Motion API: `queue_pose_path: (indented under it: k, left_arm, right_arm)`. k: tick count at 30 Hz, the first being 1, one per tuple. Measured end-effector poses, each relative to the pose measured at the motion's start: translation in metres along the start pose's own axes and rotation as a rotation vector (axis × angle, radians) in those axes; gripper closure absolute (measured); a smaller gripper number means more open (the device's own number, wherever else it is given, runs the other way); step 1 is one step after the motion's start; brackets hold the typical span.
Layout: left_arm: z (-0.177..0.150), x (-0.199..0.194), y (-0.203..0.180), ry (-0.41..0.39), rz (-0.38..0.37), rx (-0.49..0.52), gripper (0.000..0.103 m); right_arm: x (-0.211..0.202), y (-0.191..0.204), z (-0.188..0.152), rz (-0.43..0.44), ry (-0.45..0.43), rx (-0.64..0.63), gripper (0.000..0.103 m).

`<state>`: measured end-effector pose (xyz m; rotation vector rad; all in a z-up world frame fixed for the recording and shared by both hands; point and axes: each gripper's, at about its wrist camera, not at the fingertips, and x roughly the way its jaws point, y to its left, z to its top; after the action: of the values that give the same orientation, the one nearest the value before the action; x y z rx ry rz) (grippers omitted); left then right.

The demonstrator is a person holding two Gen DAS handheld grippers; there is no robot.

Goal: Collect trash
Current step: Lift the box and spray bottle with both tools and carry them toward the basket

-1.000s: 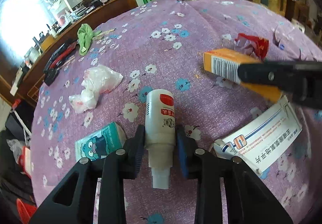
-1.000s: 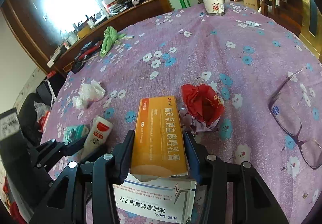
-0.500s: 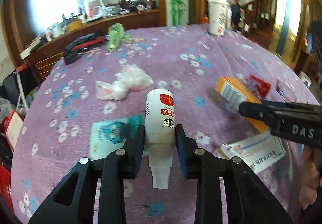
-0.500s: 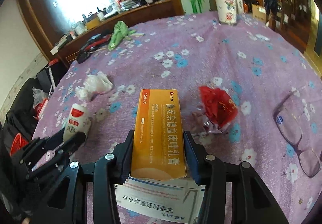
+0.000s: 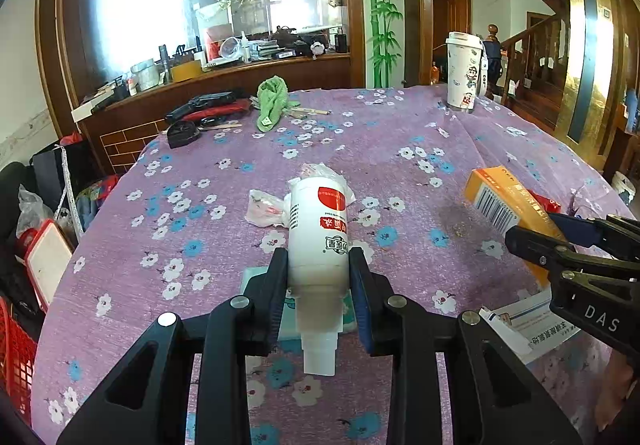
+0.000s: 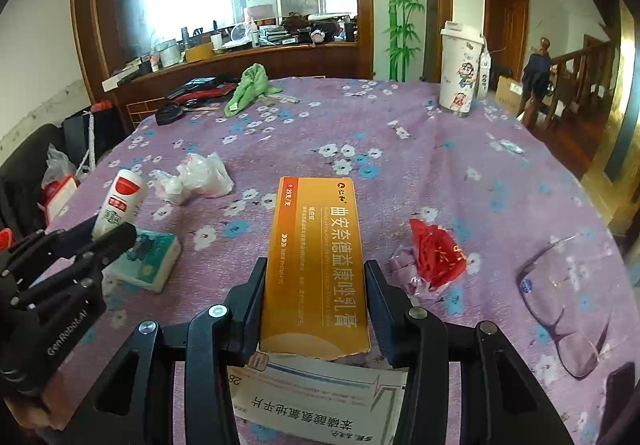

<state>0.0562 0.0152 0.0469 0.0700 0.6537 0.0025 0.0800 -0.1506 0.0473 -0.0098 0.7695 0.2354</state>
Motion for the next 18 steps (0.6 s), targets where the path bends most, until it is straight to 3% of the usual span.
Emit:
queue_pose_path:
  k: [18]
  left_arm:
    - [-0.0014, -0.0017, 0.0037, -0.007, 0.008, -0.009, 0.074]
  right_arm:
    - [-0.0045, 0.0021, -0.0019, -0.028, -0.014, -0.011, 0.054]
